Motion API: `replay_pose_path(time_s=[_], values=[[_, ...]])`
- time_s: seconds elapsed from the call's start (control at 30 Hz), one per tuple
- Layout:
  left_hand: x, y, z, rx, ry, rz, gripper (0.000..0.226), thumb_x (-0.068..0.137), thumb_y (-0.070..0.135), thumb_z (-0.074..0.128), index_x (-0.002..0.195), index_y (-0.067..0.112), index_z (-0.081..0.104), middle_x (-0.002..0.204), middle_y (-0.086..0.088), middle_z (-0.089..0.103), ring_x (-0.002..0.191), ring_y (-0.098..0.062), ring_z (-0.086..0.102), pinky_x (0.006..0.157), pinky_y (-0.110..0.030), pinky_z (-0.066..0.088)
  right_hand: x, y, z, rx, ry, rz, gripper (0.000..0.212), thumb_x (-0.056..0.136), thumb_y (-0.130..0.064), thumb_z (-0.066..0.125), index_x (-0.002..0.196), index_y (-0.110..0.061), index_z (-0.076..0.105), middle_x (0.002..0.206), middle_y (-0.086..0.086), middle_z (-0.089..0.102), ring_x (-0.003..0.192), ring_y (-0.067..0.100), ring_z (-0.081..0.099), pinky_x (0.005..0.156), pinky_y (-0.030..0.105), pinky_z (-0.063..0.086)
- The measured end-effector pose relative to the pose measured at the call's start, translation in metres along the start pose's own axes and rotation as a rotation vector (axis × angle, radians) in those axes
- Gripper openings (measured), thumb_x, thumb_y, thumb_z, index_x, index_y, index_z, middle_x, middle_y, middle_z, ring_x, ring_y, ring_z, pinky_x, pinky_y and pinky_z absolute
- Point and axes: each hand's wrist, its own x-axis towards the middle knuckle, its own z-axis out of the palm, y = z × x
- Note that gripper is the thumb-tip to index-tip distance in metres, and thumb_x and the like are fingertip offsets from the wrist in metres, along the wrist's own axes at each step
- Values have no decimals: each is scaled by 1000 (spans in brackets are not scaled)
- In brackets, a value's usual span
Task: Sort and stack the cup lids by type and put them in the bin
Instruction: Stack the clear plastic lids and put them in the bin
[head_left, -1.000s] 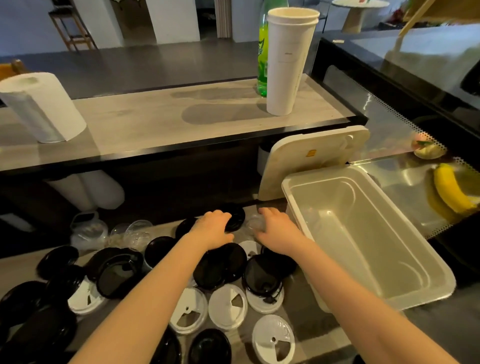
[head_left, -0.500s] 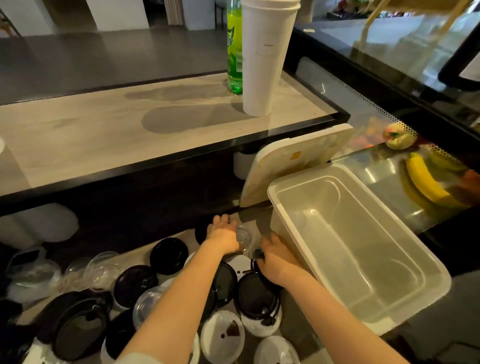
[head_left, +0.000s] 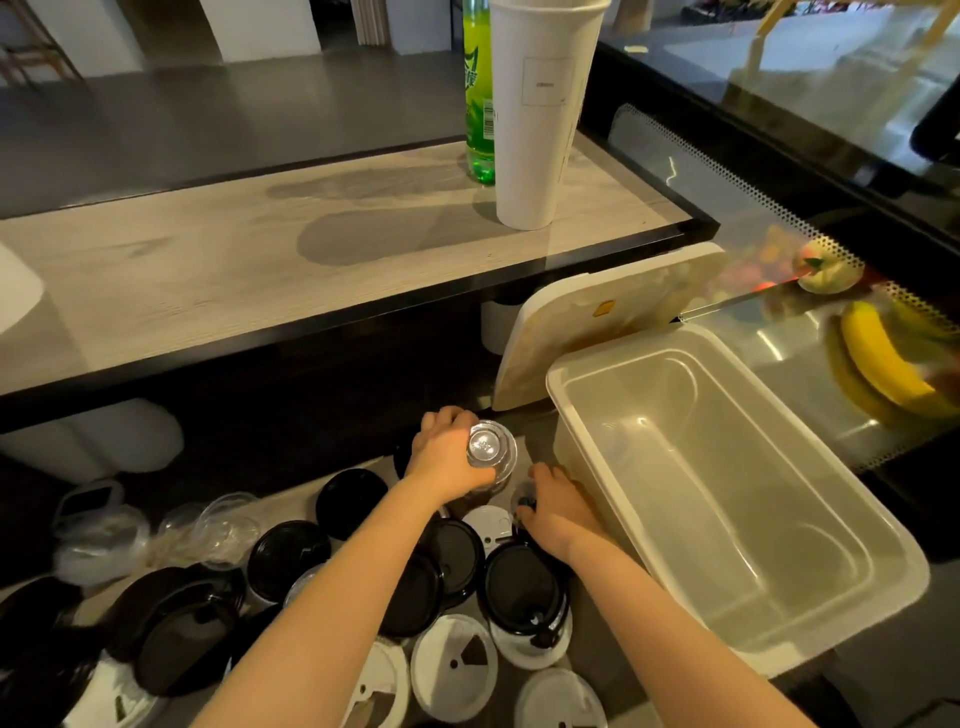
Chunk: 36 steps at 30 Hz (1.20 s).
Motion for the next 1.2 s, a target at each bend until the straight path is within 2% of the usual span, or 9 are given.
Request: replay_pose_path(time_s=[0.13,0.23,0.33,0.5,0.6,0.73,0.9,1.03,1.2], values=[[-18,0,-14,-189,77,-65,71,68,33,76,128,13,44,135,-6,39,126,-26,36,100,-32,36,-3,-3,-5,5,55,-23,47,91,-19,56,133,-11,39,138,11,42,126,28,43,105,35,37],[-38,-4,-23,-389,118,-108,69,67,22,80,124,10,44,130,-9,40,115,-22,46,87,-25,38,-9,-10,-9,71,129,-93,50,89,-19,57,135,-11,40,138,9,39,123,25,45,99,29,37],[-60,-13,-28,-493,173,-139,59,66,20,81,113,19,45,118,-4,43,104,-18,49,80,-25,38,-17,-14,-15,268,137,-178,51,86,-18,63,133,-11,43,135,9,40,122,25,47,95,26,40],[-95,-20,-34,-633,245,-211,56,69,15,79,112,31,46,115,1,41,104,-18,50,85,-27,41,-36,-22,-32,491,273,-359,44,82,-17,68,123,-16,53,122,2,53,115,17,50,91,21,36],[-112,-17,-34,-745,208,-204,64,63,26,81,116,32,48,120,4,48,109,-16,54,92,-30,47,-53,-33,-41,730,199,-479,42,80,-24,71,118,-21,55,118,-1,57,112,14,54,92,28,45],[-130,-7,-31,-845,177,-172,66,52,40,81,109,44,49,121,2,58,107,-17,60,94,-41,52,-66,-45,-39,788,25,-577,42,77,-25,72,116,-25,56,117,-3,60,109,11,58,90,30,51],[-145,8,-33,-1056,107,-156,70,69,9,75,127,27,39,123,2,55,108,-13,60,92,-34,51,-74,-45,-31,803,-29,-623,39,80,-16,73,115,-21,57,116,-2,59,109,11,58,85,21,51],[-156,14,-35,-1339,67,-160,65,81,-10,57,134,19,33,123,0,54,113,-16,56,88,-30,49,-80,-40,-28,775,-35,-656,44,76,-21,75,116,-26,57,118,-5,60,111,11,57,90,29,51],[-161,13,-33,-1734,113,-200,61,87,8,53,143,11,29,133,-15,53,120,-30,54,102,-43,42,-89,-35,-32,746,-38,-691,51,74,-15,78,117,-29,55,116,-16,57,108,-4,54,84,15,48]])
